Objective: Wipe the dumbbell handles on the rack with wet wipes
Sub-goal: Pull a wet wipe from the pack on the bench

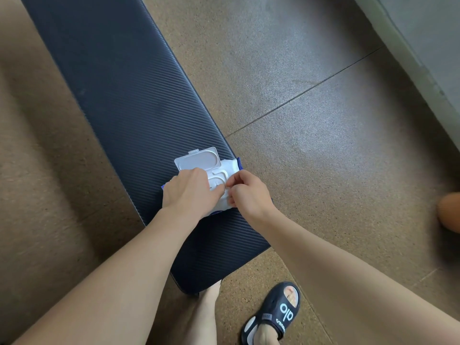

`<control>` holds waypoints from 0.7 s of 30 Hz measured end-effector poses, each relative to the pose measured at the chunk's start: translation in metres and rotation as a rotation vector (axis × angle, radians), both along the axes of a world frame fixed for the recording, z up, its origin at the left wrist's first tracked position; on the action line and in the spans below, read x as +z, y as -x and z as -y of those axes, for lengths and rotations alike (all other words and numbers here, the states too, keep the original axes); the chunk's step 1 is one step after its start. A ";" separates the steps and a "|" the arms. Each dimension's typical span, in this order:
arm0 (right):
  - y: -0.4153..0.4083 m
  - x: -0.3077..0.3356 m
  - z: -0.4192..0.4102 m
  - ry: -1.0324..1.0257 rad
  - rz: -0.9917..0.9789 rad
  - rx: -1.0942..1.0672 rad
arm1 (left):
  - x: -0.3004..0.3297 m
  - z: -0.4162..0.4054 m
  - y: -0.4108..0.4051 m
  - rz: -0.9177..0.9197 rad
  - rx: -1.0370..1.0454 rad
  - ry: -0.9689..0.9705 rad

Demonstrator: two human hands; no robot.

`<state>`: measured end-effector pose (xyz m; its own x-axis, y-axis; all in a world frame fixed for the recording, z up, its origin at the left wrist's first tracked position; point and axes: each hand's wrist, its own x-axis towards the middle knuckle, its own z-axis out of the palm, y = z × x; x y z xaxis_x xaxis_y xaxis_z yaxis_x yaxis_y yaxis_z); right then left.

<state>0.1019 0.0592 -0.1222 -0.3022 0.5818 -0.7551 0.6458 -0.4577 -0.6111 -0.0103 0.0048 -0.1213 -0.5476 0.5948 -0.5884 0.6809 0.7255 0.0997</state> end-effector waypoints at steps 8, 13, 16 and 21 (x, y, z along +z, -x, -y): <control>0.000 -0.002 0.000 -0.011 0.010 0.032 | 0.012 -0.013 -0.014 -0.051 -0.044 0.052; -0.001 0.004 0.000 -0.008 0.007 0.056 | 0.015 -0.021 -0.021 -0.063 -0.042 0.066; -0.002 0.004 -0.001 -0.005 0.016 0.056 | 0.014 -0.023 -0.021 -0.034 0.008 0.060; -0.002 0.007 -0.003 -0.021 0.026 0.116 | 0.006 -0.010 -0.020 0.036 0.121 -0.087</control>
<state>0.1039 0.0618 -0.1150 -0.3489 0.5600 -0.7514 0.7093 -0.3662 -0.6023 0.0101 0.0144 -0.1157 -0.5980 0.5753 -0.5581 0.5842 0.7895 0.1880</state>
